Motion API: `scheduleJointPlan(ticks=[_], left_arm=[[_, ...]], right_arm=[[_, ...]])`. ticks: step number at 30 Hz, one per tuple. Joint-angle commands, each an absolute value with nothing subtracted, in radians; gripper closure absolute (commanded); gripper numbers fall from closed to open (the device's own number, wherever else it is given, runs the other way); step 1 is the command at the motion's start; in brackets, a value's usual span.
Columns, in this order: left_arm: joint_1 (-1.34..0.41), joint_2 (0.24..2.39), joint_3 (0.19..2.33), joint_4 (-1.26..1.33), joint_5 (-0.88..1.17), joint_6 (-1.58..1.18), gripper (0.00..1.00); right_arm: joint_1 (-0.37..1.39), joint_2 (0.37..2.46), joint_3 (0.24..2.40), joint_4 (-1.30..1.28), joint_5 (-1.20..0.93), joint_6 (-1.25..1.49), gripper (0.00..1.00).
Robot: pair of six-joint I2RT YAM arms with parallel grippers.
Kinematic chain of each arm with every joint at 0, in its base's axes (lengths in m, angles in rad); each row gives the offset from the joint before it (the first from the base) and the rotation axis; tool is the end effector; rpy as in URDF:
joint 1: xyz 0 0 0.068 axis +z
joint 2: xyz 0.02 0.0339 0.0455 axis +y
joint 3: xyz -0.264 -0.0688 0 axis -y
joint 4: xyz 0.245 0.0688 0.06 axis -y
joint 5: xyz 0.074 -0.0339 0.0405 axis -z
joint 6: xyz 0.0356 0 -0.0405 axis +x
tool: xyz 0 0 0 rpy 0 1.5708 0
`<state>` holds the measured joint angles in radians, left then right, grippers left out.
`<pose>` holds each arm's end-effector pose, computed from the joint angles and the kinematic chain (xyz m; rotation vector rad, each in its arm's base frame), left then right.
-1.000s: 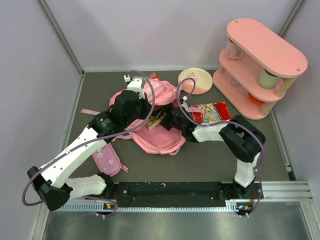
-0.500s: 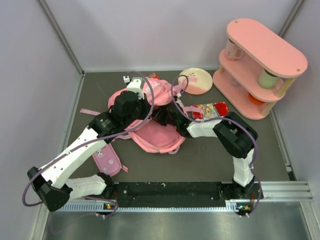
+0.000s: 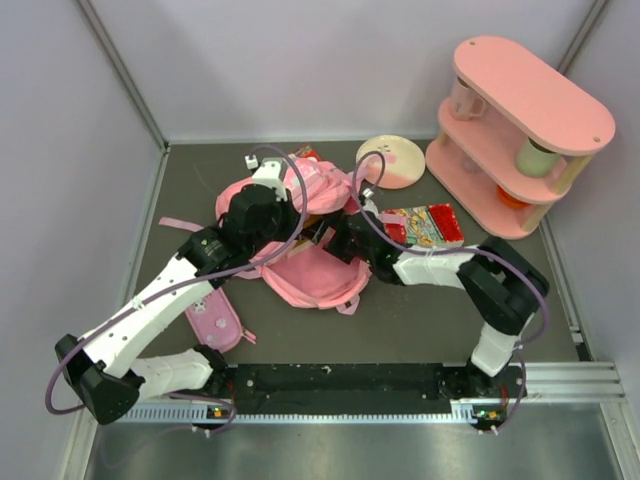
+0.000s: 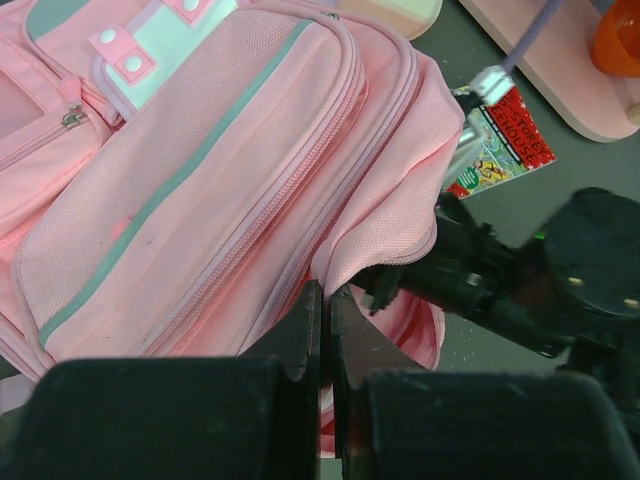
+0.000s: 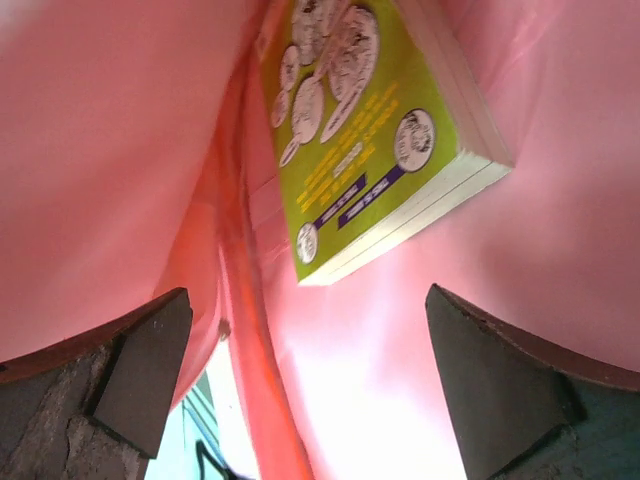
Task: Pack the student bag
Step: Place the book in the student bag.
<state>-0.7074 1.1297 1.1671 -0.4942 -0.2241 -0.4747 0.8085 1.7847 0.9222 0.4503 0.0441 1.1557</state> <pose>0.1932 -0.1548 0.3734 0.0953 2.0525 -0.5198 0.2645 0.2748 0.1806 0.4112 2.1612 1.1699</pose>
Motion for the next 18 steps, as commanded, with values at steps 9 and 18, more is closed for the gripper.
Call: scheduleJointPlan(ticks=[9,18], left_arm=[[-0.670,1.068,1.109,-0.445,-0.345,-0.486,1.00],[-0.649,0.962,1.011,-0.473,-0.339,-0.494,1.00]], right_arm=[[0.810,1.318,0.766,0.309,0.047,0.899,0.01],[0.795,0.931,0.589,0.042,0.293,0.868,0.01]])
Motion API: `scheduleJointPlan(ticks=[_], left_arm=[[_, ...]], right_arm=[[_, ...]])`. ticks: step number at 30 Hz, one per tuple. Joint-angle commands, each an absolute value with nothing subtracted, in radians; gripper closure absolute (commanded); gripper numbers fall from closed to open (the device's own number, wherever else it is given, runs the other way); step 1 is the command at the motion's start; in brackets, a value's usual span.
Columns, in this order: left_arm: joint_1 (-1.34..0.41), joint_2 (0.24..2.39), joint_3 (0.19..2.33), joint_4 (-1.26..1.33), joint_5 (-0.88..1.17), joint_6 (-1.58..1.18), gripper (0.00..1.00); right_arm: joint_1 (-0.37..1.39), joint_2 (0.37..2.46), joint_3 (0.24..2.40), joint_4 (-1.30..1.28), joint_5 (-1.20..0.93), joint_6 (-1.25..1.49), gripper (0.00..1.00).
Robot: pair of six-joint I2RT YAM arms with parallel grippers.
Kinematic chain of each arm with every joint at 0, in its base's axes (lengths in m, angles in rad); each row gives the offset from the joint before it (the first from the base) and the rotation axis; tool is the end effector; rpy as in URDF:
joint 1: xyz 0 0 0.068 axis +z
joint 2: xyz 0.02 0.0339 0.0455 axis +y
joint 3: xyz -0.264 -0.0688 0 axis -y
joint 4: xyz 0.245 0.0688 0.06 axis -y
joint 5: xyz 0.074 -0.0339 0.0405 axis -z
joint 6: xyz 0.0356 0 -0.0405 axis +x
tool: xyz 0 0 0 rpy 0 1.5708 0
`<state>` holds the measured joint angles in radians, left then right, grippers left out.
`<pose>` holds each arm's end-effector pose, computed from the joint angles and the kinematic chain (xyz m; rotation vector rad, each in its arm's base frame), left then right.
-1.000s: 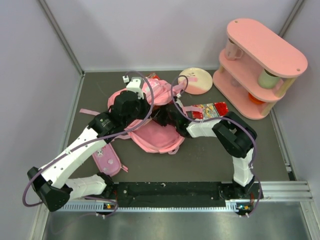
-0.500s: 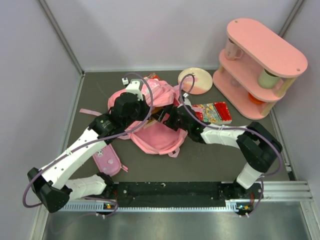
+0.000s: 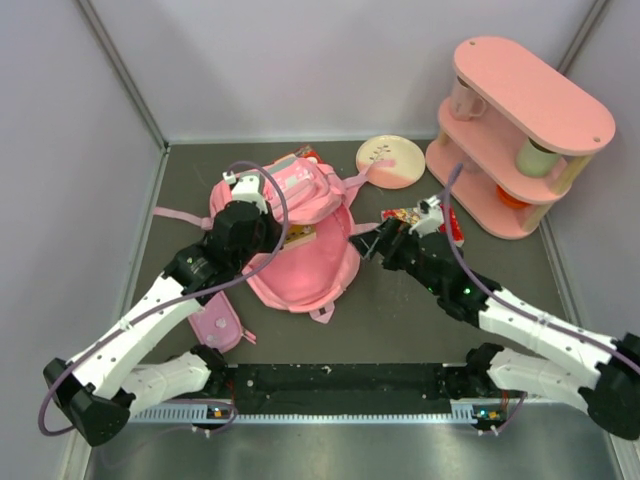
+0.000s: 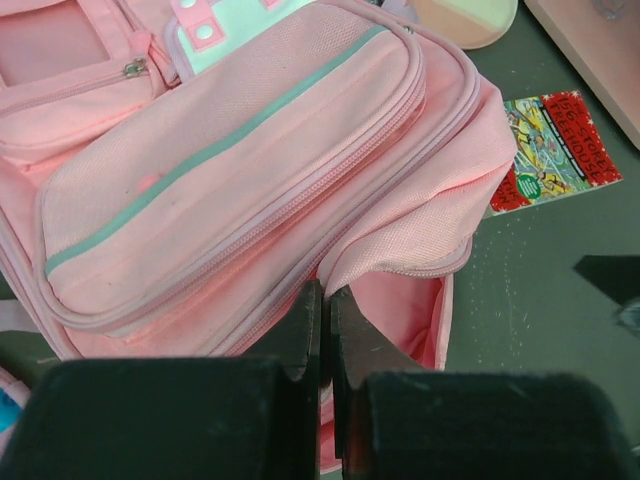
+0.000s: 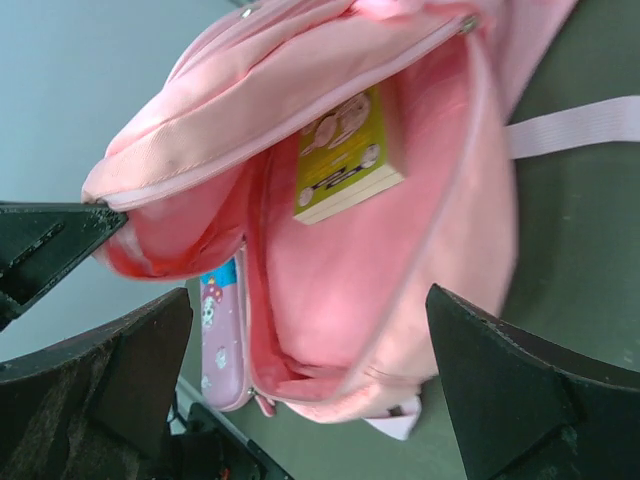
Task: Pack the student bag
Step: Place the book in the student bag, then move the book to the center of the board.
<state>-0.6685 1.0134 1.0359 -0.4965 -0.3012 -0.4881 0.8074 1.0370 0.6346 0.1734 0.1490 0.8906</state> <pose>0.1792 -0.1281 0.3537 -0.0046 2.0477 -0.4218 0.1704 0.1704 0.2752 0.1943 1.9219 1.0538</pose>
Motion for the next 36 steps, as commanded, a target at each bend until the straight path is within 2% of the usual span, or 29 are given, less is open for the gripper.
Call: scheduleJointPlan(ticks=[1,5,6,7,9,10,13,15,18,23,36], left_arm=[[-0.649,0.954,1.003,-0.459,-0.318,-0.494,1.00],[-0.649,0.930,0.991,-0.452,-0.232,-0.505,1.00],[-0.649,0.922,0.992,-0.457,-0.221,-0.503,0.89],[-0.649,0.899,0.996,-0.459,-0.200,-0.505,0.69],[-0.649,0.867,0.999,-0.466,-0.186,-0.506,0.45],[-0.650,0.830,1.000,-0.469,-0.183,-0.506,0.31],[-0.650,0.764,1.020,-0.497,-0.186,-0.514,0.08],[-0.650,0.736,1.038,-0.521,-0.201,-0.517,0.01],[-0.650,0.726,1.068,-0.526,-0.161,-0.500,0.01],[-0.652,0.874,1.114,-0.395,-0.022,-0.460,0.01],[-0.703,1.732,1.544,-0.069,0.279,-0.276,0.01]], right_arm=[[0.770,0.898,0.578,0.026,0.305,0.877,0.01],[0.691,0.876,0.577,-0.064,0.321,0.887,0.01],[0.674,0.873,0.580,-0.104,0.324,0.881,0.01],[0.657,0.871,0.587,-0.123,0.327,0.874,0.01],[0.620,0.862,0.595,-0.153,0.336,0.847,0.01],[0.609,0.858,0.606,-0.172,0.333,0.836,0.01],[0.562,0.841,0.627,-0.237,0.328,0.813,0.01],[0.528,0.825,0.634,-0.268,0.321,0.807,0.01],[0.497,0.793,0.632,-0.320,0.313,0.810,0.01],[0.468,0.741,0.615,-0.425,0.313,0.856,0.01],[0.345,0.644,0.494,-0.491,0.327,0.977,0.01]])
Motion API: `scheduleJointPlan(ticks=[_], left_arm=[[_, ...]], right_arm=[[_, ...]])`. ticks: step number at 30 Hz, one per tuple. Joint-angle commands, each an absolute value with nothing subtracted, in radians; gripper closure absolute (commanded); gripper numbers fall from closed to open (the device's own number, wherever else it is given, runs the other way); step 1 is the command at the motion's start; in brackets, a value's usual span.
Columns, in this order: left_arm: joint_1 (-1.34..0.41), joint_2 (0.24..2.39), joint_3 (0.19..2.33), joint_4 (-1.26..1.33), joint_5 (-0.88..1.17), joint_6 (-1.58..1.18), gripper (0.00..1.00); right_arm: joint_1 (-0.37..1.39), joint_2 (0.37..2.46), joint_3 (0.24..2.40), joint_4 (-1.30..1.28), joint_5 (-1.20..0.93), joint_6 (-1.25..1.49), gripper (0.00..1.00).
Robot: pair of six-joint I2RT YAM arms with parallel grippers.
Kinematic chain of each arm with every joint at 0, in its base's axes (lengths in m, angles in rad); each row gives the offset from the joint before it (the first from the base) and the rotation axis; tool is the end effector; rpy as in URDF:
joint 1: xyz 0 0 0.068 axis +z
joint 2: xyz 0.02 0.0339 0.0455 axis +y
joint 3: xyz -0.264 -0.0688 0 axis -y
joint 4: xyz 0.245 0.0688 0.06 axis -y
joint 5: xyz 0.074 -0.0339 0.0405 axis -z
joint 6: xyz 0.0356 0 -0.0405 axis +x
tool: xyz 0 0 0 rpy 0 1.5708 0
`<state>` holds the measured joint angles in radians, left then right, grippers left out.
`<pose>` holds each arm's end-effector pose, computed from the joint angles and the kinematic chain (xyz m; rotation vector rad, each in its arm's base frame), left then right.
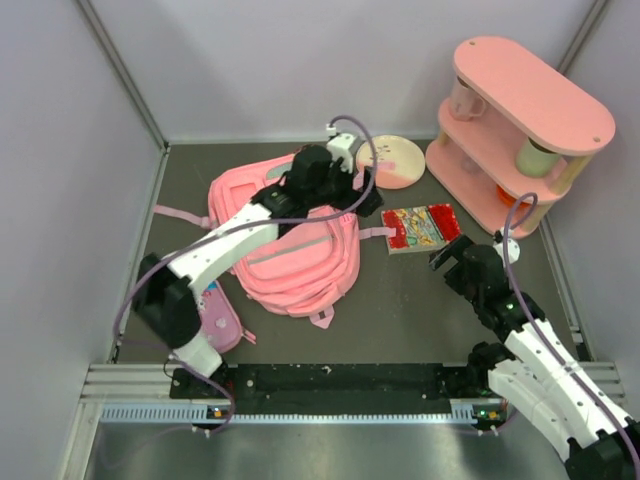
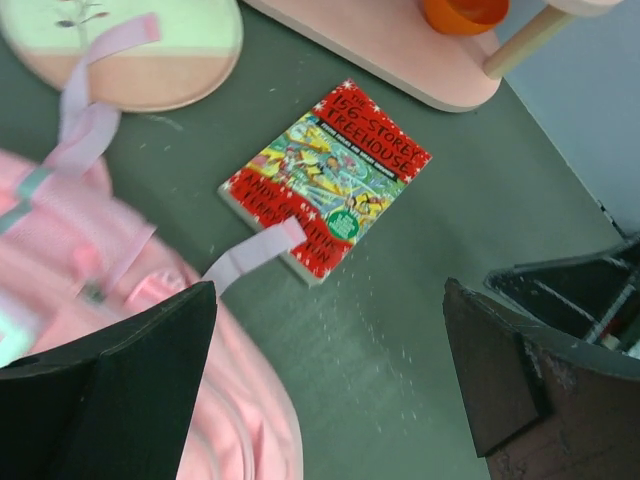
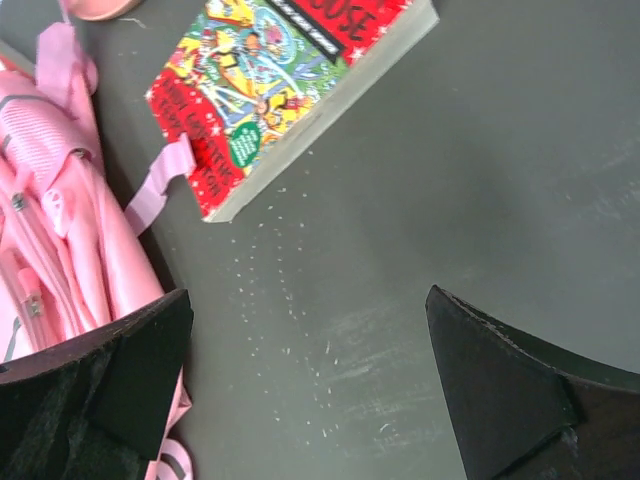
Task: Pack the student bag
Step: Move the book to the center of the board.
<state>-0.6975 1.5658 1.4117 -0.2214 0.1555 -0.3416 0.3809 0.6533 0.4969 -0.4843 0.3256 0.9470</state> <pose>0.2812 -0.2429 0.3591 0.4660 1.9819 -0.8246 0.1417 0.0445 0.2307 0.7859 2.0551 0.3943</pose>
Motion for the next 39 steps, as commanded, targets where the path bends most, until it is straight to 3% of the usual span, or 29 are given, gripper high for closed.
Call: scheduleJointPlan(ticks=[1,6,17,23,30,39], left_arm=[[-0.703,1.779,1.601,-0.052,0.329,-0.255,0.01],[-0.701,2.041,1.727,0.087,0.425,-0.247,0.01],[-0.690,2.456,2.144,0.021,0.497,-0.385,0.01],[-0.684,2.539,2.160,0.014,0.515,-0.471,0.01],[-0.683,2.562,2.152,-0.067,0.483,-0.477,0.01],[-0.683,2.470,1.950,-0.028,0.554,-0.509,0.13]], right_arm=[[0.341,0.647,0.495,-0.489,0.328,0.974,0.01],[0.311,0.655,0.497,-0.492,0.322,0.969,0.01],[0.302,0.561,0.535,-0.526,0.425,0.945,0.01],[0.296,0.607,0.574,-0.515,0.457,0.904,0.01],[0.265,0.675,0.577,-0.476,0.353,0.887,0.01],[0.230,0.750,0.509,-0.368,0.276,0.897,0.01]])
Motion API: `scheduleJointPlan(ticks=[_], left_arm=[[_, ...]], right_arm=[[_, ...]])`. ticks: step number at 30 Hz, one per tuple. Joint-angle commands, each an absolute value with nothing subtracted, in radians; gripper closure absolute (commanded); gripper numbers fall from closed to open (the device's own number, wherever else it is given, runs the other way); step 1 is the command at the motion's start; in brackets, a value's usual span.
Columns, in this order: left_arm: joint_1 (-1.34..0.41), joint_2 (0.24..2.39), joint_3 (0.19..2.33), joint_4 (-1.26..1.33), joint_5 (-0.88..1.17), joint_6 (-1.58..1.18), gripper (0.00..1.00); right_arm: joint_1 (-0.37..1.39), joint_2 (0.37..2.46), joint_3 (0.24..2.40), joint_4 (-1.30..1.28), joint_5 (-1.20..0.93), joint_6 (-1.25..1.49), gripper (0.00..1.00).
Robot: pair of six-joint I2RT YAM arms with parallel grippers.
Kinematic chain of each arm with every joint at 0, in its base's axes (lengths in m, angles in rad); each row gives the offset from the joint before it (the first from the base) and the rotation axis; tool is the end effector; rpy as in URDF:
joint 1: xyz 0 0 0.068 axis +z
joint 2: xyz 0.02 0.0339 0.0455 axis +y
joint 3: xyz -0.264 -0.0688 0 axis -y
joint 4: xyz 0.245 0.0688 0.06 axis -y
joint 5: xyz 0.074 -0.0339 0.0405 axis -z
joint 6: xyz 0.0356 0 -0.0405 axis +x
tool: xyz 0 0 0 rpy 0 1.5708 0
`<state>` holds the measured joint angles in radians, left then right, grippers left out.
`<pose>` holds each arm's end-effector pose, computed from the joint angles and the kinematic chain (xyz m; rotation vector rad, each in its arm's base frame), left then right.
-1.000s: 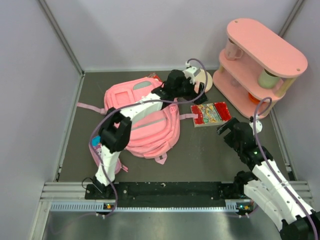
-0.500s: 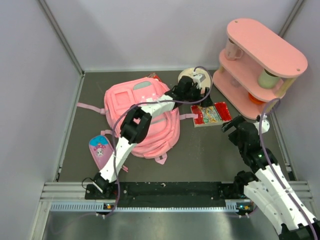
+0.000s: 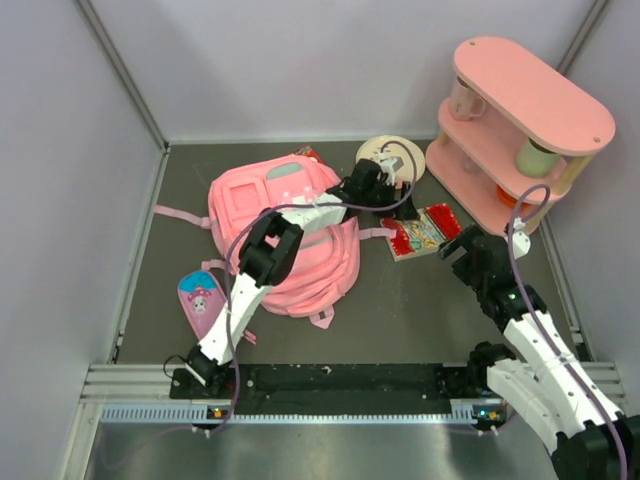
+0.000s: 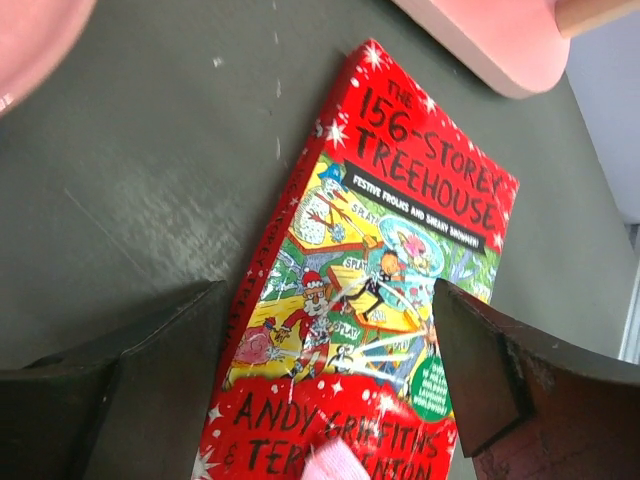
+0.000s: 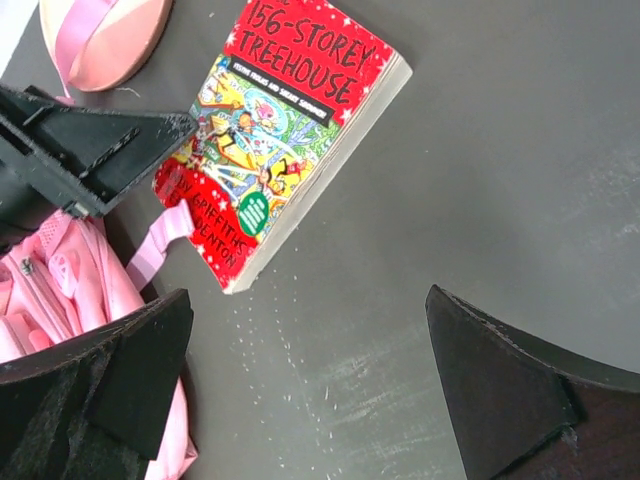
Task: Pack the student bag
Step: Move the book to the center of the board.
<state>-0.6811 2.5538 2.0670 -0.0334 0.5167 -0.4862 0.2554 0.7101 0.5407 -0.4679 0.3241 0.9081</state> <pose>0.4359 -0.3759 0.1461 0.5593 2.1956 -1.2092 0.1558 0.0290 0.2393 0.8686 2.0064 0.3057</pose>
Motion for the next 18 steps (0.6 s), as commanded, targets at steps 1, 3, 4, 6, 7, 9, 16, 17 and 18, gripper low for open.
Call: scheduleJointPlan(ticks=[1,3,4,6,7,9,16,17,18], left_arm=[[-0.684,2.432,1.880,-0.008,0.551,-0.514,0.13],[-0.684,2.398,1.823,0.046,0.555,-0.528,0.14],[-0.684,2.370,1.800,0.066,0.558,-0.531,0.14],[-0.689,2.347,1.747,0.078,0.571,-0.538,0.16],[-0.690,2.330,1.734,0.084,0.575,-0.540,0.17],[-0.690,2.313,1.678,0.132,0.595,-0.560,0.18],[-0.690,2.229,1.597,0.180,0.592,-0.549,0.17],[-0.687,2.226,1.601,0.175,0.574,-0.539,0.16],[-0.686,2.223,1.620,0.149,0.571,-0.534,0.16]], right_arm=[[0.230,0.761,0.500,-0.354,0.273,0.899,0.01],[0.221,0.784,0.497,-0.324,0.255,0.894,0.01],[0.212,0.811,0.495,-0.312,0.244,0.893,0.01],[0.192,0.844,0.495,-0.272,0.190,0.875,0.01],[0.172,0.883,0.508,-0.265,0.166,0.867,0.01],[0.143,0.920,0.525,-0.265,0.074,0.867,0.01],[0.109,1.087,0.566,-0.235,-0.064,0.864,0.01],[0.109,1.106,0.566,-0.230,-0.080,0.870,0.01],[0.109,1.114,0.566,-0.226,-0.086,0.873,0.01]])
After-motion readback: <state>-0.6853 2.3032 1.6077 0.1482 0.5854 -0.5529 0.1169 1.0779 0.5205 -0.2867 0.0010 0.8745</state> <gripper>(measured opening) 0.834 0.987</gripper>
